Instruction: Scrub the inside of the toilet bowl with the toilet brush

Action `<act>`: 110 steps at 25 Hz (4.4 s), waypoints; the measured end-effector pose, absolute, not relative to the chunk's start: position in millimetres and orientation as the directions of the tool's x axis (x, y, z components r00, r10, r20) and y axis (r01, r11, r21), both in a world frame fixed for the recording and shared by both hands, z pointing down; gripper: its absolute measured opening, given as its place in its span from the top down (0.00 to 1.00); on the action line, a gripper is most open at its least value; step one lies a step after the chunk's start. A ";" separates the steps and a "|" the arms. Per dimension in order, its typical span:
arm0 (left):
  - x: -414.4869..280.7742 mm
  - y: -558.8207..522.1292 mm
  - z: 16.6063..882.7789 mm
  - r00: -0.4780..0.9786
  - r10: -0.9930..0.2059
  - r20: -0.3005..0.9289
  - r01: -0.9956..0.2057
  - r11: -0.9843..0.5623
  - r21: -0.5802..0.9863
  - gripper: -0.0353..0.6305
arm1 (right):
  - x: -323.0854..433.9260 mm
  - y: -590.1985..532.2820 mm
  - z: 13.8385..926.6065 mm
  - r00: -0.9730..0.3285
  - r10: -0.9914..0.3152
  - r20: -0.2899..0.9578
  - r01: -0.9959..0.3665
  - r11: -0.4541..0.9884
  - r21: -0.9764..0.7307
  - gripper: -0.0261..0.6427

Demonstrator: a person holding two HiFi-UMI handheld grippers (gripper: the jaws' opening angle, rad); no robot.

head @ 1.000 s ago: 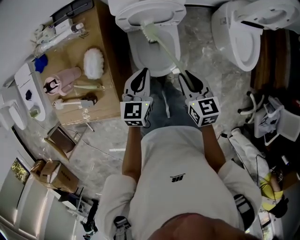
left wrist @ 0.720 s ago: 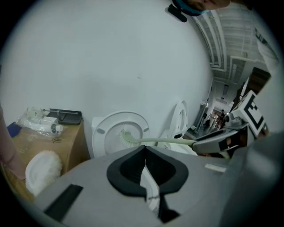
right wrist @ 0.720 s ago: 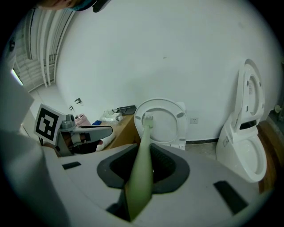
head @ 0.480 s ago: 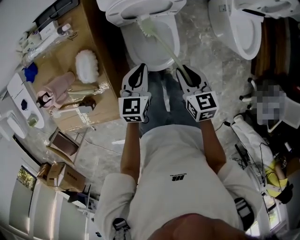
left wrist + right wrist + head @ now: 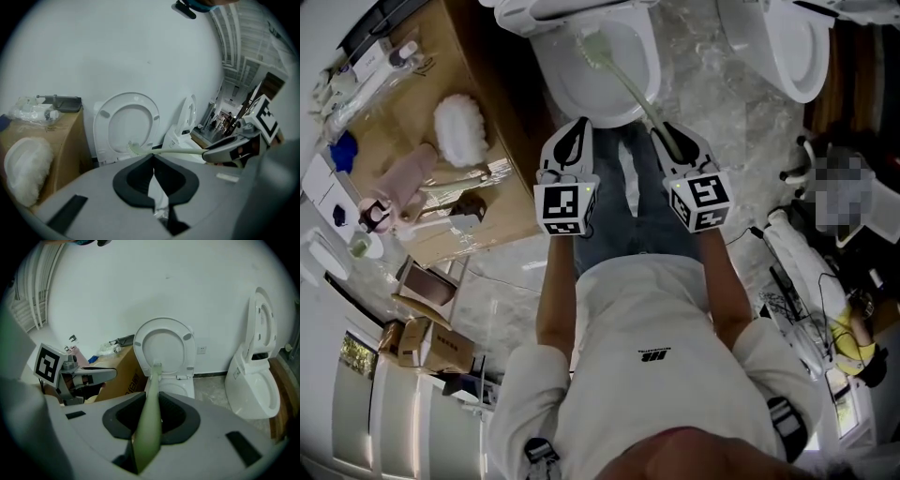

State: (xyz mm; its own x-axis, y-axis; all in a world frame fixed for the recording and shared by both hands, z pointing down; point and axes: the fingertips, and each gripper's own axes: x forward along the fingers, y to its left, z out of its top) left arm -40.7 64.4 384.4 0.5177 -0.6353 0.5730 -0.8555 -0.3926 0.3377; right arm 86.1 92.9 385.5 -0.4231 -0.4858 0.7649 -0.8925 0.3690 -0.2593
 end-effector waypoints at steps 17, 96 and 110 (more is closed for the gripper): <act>-36.7 80.4 467.8 0.489 -0.602 0.631 -0.872 -0.330 0.361 0.93 | 91.8 105.4 481.7 -0.423 -0.374 0.825 -0.884 0.369 -0.287 0.84; -43.3 106.0 590.5 0.418 -0.523 0.742 -0.903 -0.146 0.405 0.93 | 34.3 148.7 676.0 -0.459 -0.035 0.888 -0.888 0.039 -0.458 0.84; -47.6 90.5 593.6 0.428 -0.512 0.745 -0.899 -0.154 0.410 0.93 | 16.8 125.6 689.4 -0.476 -0.040 0.878 -0.878 -0.029 -0.478 0.84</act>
State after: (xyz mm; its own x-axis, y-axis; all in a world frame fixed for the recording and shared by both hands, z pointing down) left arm -47.6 90.5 593.6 0.4277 -0.5123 0.7447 -0.8989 -0.1544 0.4101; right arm 16.8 125.6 689.4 -0.4765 -0.0397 0.8783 -0.8781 -0.0290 -0.4777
